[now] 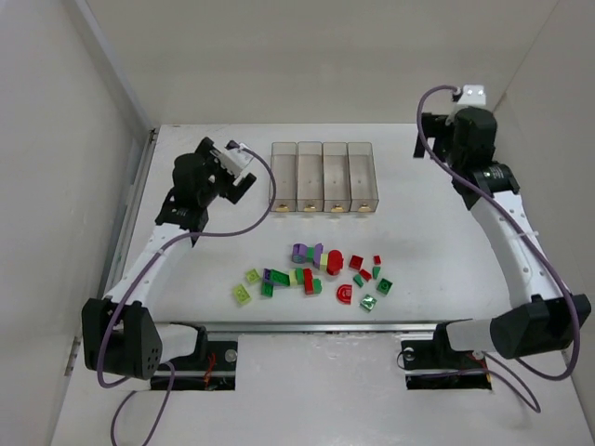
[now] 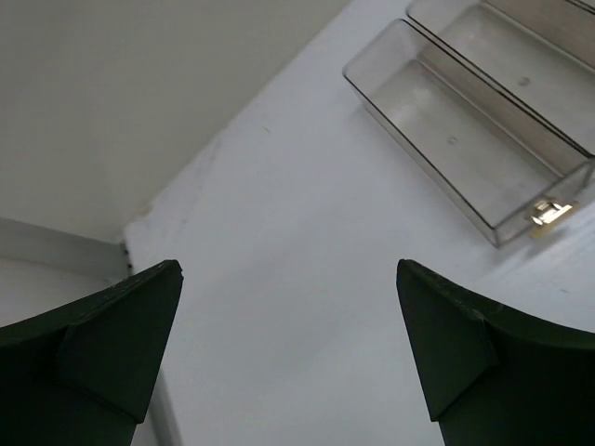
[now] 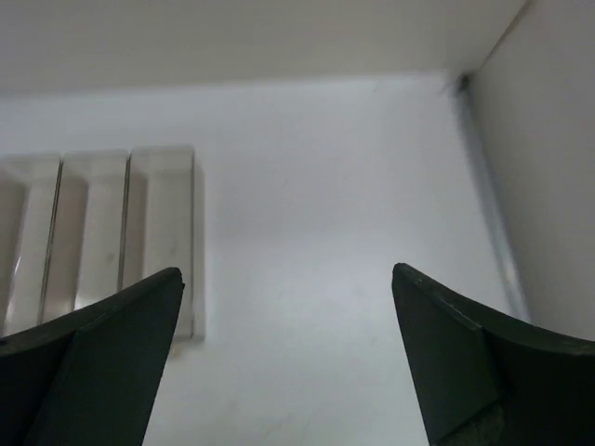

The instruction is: Sort the legos into containers by color

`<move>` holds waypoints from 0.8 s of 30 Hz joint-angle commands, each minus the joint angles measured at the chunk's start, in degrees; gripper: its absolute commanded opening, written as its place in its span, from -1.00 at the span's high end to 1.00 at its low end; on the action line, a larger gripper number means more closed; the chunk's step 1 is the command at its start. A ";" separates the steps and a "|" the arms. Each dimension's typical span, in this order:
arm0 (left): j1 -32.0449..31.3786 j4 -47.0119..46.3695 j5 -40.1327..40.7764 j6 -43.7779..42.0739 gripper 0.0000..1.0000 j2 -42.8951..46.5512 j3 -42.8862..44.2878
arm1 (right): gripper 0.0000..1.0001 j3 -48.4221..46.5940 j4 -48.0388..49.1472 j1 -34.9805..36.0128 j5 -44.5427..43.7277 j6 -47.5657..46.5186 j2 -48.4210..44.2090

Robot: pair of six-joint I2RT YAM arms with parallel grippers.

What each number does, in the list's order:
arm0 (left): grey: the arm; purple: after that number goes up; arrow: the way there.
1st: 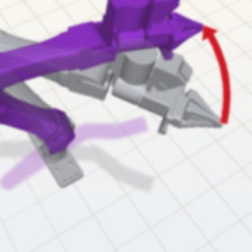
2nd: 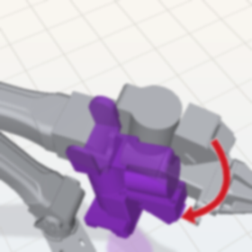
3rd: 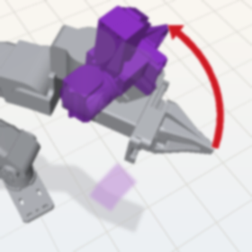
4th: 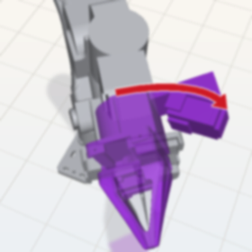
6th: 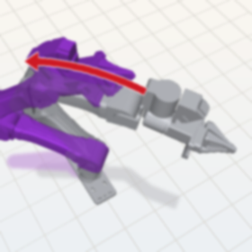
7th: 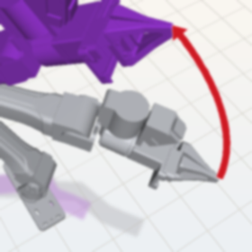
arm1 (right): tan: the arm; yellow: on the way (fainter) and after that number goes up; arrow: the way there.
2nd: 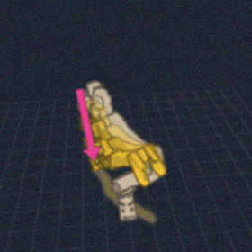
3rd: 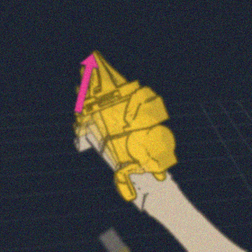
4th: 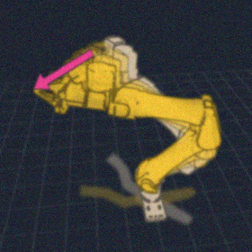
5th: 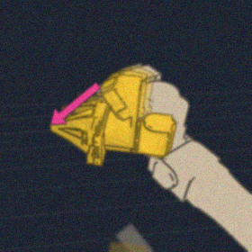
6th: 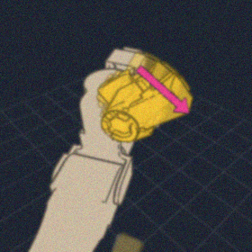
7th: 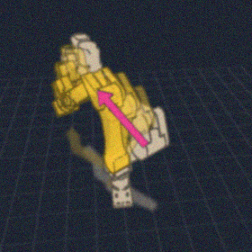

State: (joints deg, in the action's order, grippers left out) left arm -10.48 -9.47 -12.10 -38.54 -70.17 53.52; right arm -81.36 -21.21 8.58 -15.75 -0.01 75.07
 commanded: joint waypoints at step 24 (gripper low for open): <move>-1.03 -0.11 -3.20 12.62 -0.99 2.32 -4.83 | -0.02 25.38 -12.45 17.70 10.13 28.49 15.37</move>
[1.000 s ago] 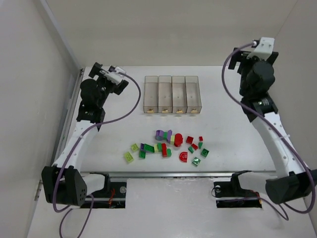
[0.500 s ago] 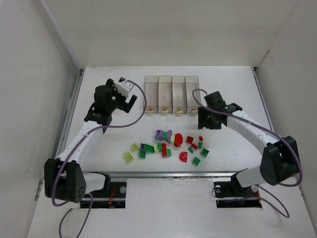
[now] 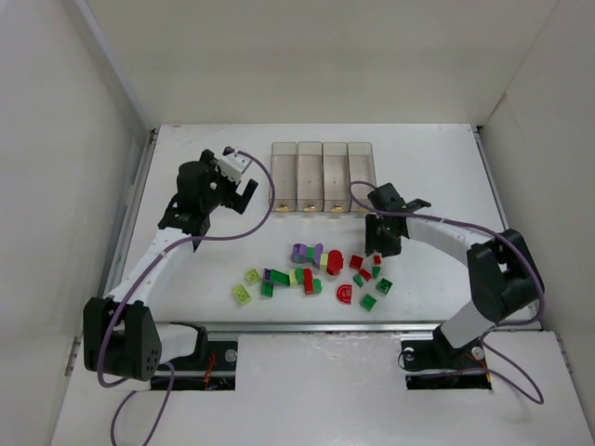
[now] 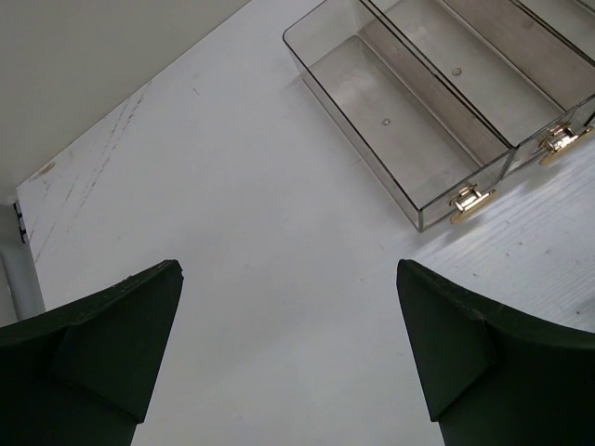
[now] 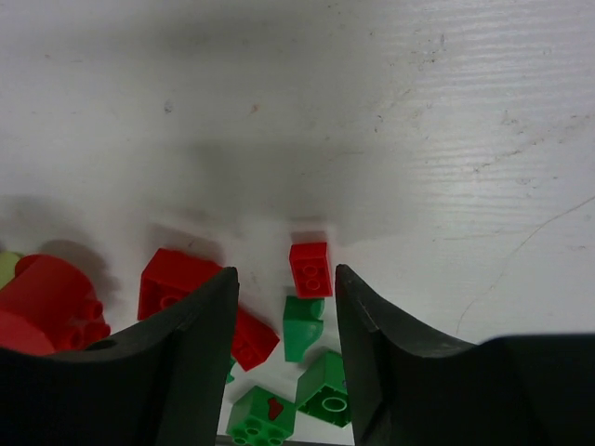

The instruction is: Sort the legos into containers by color

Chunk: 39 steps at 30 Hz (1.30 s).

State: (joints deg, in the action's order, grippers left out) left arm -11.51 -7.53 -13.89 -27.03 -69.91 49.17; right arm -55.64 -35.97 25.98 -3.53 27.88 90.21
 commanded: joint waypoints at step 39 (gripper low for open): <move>-0.01 -1.53 -9.13 -6.63 -0.99 2.59 -3.29 | 0.96 -37.06 1.95 -5.76 -5.87 -12.49 16.29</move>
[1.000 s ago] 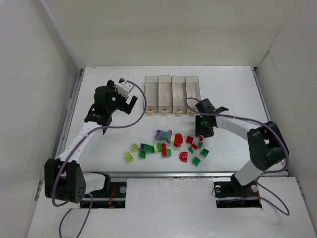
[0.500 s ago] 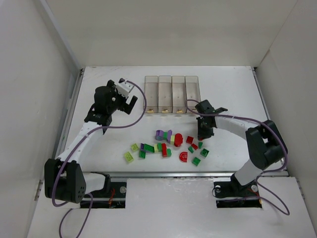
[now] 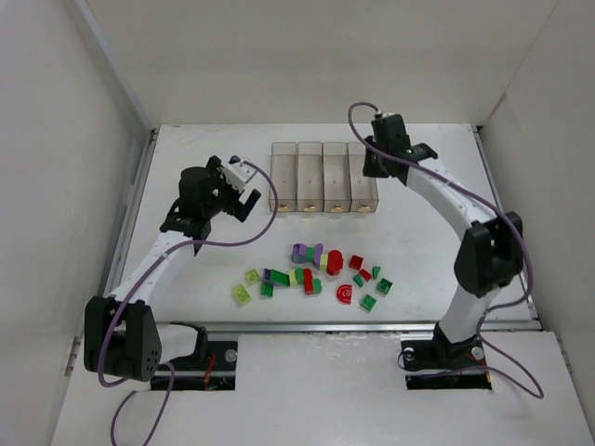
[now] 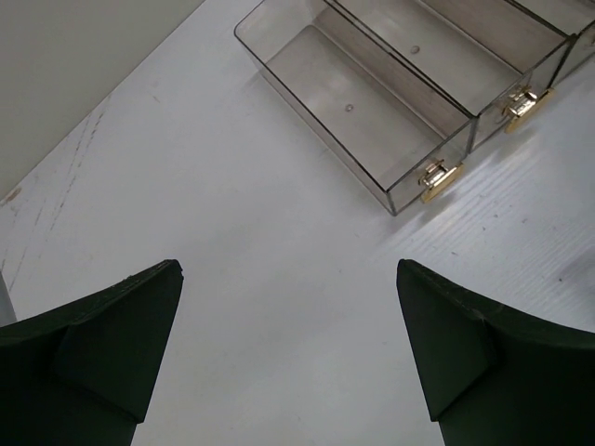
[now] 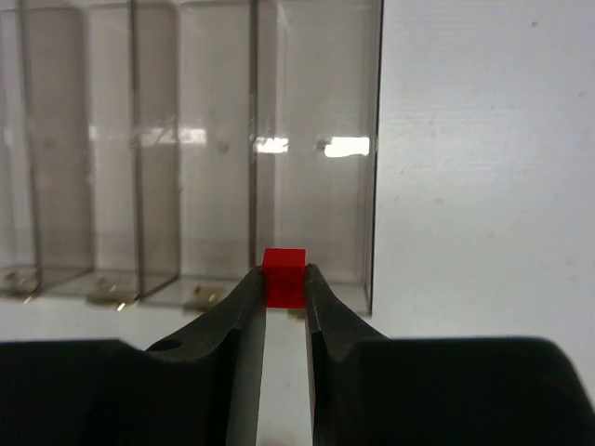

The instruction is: Sort the legos into containers by color

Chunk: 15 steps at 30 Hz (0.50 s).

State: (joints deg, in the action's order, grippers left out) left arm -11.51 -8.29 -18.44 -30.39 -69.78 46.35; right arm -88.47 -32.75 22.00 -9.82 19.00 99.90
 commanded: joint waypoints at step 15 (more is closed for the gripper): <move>-0.53 1.18 -8.63 -5.38 -0.99 2.98 -0.47 | -0.49 -8.14 -4.15 -2.40 4.55 -8.80 4.72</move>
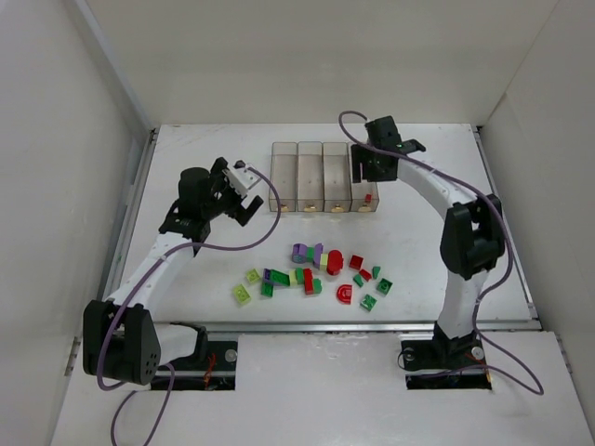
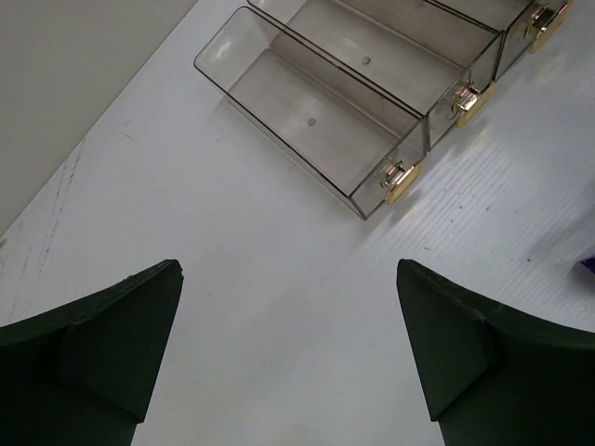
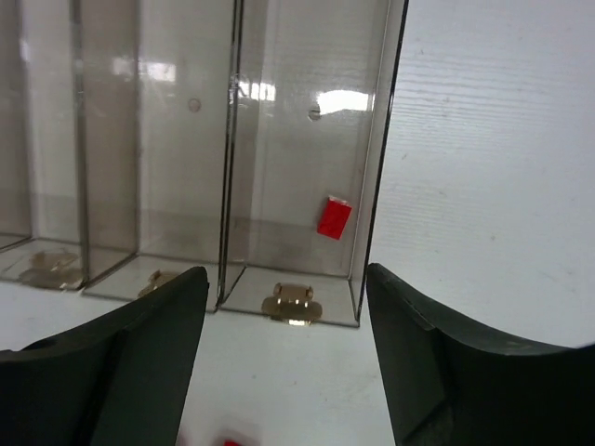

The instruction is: Sort the legos into containers by color

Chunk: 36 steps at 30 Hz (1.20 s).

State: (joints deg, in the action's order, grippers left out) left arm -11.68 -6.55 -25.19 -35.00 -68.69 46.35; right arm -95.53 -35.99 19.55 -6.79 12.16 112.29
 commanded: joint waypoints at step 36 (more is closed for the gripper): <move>-0.36 -2.95 -1.79 -0.33 -0.99 2.24 -3.37 | -0.36 24.77 -9.46 18.25 4.68 -6.36 -11.13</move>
State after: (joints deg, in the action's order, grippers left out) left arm -11.68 -7.53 -25.91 -35.11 -68.71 43.40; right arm -68.03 -46.50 38.24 -2.11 7.29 101.34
